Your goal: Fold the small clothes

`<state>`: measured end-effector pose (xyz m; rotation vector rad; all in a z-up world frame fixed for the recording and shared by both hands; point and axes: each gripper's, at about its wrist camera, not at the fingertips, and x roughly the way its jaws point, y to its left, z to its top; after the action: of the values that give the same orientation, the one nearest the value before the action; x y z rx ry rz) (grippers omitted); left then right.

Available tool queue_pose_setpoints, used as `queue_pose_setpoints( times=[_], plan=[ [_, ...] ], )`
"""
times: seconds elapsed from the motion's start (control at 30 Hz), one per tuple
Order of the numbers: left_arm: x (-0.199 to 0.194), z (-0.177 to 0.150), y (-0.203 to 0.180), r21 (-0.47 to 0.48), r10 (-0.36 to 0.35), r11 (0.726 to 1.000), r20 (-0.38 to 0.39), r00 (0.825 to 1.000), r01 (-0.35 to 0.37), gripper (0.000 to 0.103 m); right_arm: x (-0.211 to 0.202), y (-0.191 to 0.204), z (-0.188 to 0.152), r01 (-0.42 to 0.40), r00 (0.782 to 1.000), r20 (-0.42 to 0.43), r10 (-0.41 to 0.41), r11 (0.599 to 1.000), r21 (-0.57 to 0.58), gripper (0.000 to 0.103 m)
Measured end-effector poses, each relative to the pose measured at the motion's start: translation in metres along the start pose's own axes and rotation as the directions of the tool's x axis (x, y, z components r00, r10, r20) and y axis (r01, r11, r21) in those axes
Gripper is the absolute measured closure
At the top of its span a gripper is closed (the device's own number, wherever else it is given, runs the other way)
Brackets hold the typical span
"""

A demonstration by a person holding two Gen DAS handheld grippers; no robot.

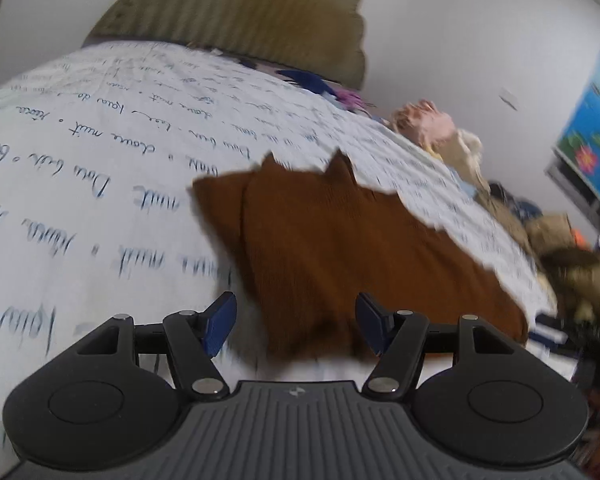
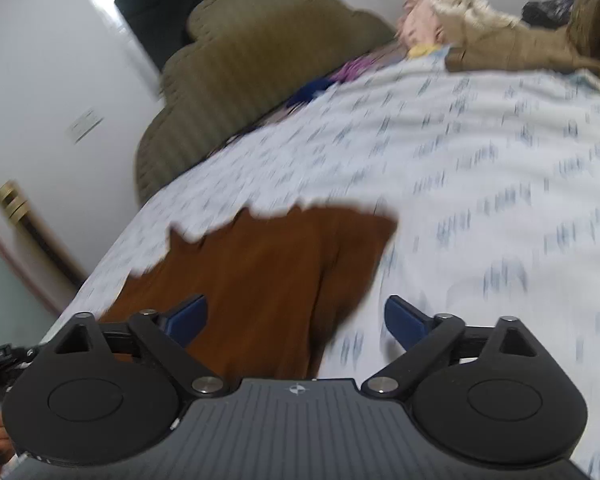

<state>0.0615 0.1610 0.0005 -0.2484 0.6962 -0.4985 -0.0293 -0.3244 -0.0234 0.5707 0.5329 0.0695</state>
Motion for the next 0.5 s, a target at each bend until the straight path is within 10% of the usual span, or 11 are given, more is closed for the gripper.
queue_pose_setpoints(
  times=[0.13, 0.3, 0.4, 0.5],
  plan=[
    [-0.005, -0.027, -0.015, 0.171, 0.031, 0.985, 0.022, 0.999, -0.034, 0.038, 0.009, 0.006, -0.019, -0.042, 0.997, -0.068, 0.04, 0.999, -0.029, 0.038],
    [0.005, -0.025, -0.022, 0.24, 0.02, 0.97, 0.071, 0.997, -0.037, 0.043, 0.016, 0.012, -0.02, -0.048, 0.997, -0.069, 0.043, 0.996, -0.071, 0.09],
    [0.012, -0.017, -0.025, 0.249, 0.015, 0.968, 0.078, 0.997, -0.034, 0.092, 0.011, 0.026, -0.019, 0.055, 0.998, -0.025, -0.061, 0.981, -0.186, 0.091],
    [0.008, -0.009, -0.025, 0.24, -0.002, 0.971, 0.088, 0.996, -0.019, 0.098, -0.004, 0.043, -0.014, 0.183, 0.983, 0.074, -0.168, 0.931, -0.315, 0.092]
  ],
)
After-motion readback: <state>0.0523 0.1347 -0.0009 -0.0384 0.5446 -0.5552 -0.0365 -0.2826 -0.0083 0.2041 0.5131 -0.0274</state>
